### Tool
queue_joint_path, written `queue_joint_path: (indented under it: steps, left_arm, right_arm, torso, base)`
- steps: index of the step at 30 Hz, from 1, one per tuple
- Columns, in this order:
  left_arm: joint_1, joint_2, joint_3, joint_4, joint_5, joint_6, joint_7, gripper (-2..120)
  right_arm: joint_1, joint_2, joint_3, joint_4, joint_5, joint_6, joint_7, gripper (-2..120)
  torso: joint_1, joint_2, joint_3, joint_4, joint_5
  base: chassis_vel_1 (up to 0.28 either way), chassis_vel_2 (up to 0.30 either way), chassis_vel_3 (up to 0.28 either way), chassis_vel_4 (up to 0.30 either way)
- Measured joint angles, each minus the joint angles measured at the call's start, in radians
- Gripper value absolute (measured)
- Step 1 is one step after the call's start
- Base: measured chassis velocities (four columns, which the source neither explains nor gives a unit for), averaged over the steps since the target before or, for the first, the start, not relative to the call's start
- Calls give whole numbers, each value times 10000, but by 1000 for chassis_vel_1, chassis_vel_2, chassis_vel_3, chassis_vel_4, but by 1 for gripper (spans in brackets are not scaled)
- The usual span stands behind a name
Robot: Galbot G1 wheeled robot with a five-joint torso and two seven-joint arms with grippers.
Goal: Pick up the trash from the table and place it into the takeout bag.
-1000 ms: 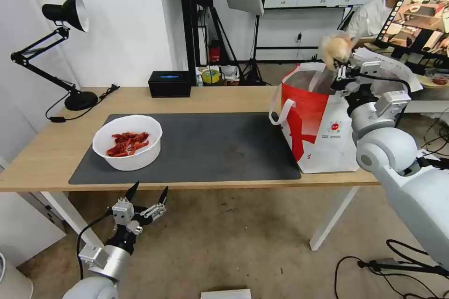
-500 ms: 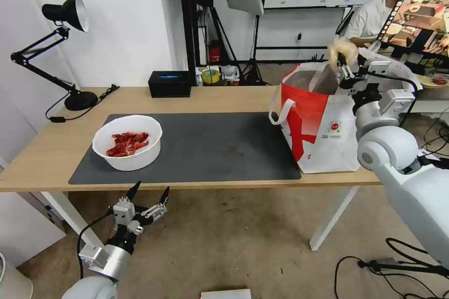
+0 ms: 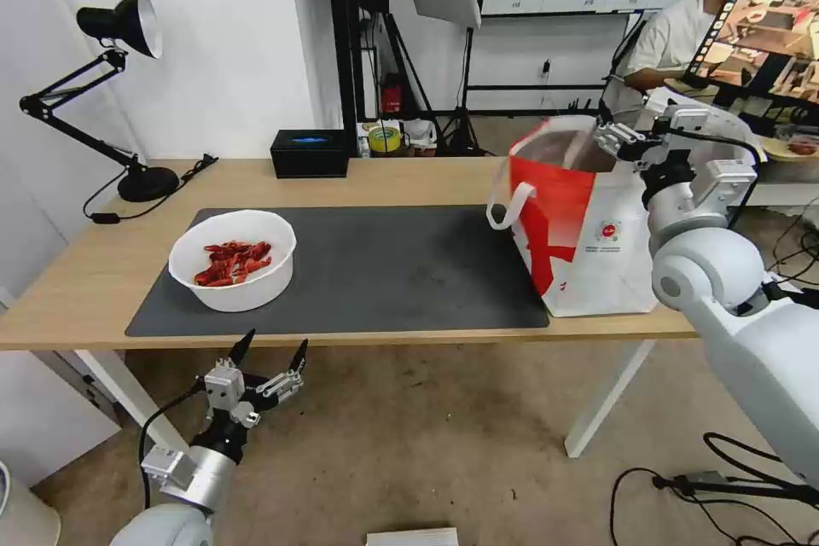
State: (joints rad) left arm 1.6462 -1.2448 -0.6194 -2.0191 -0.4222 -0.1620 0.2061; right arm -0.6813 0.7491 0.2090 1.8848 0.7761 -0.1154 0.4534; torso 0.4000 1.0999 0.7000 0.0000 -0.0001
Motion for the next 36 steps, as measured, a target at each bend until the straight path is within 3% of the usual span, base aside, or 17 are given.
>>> queue_joint_path:
  steps: [6, 18, 22, 31, 36]
  left_arm:
    - [28, -6, -24, -17, -4, 0, 0, 100]
    - [111, -123, -144, -68, -10, -99, -17, 100]
    - [239, -230, -262, -131, -10, -104, 25, 100]
    - [385, -440, -387, -75, 8, -203, 108, 100]
    - [390, -442, -387, -26, 12, -247, 136, 100]
  right_arm:
    - [-225, -8, 9, 337, 499, -47, -236, 100]
    - [-1943, -230, 164, 2628, 1364, -127, -2246, 100]
    - [-2102, -227, 69, 2934, 1361, -221, -2426, 100]
    - [-4645, 309, 508, 3647, -192, -335, -2673, 100]
    - [-7108, 1219, 1168, 3951, -1697, -150, -2626, 100]
  torso:
    - [0, 0, 0, 1, 1]
    - [0, 0, -1, -1, -1]
    - [-1, 1, -1, 0, -2]
    - [-1, 1, -1, 0, 2]
    - [-2, 1, -1, 0, 0]
  base:
    - [0, 0, 0, 0]
    - [0, 0, 0, 0]
    - [0, 0, 0, 0]
    - [0, 0, 0, 0]
    - [0, 0, 0, 0]
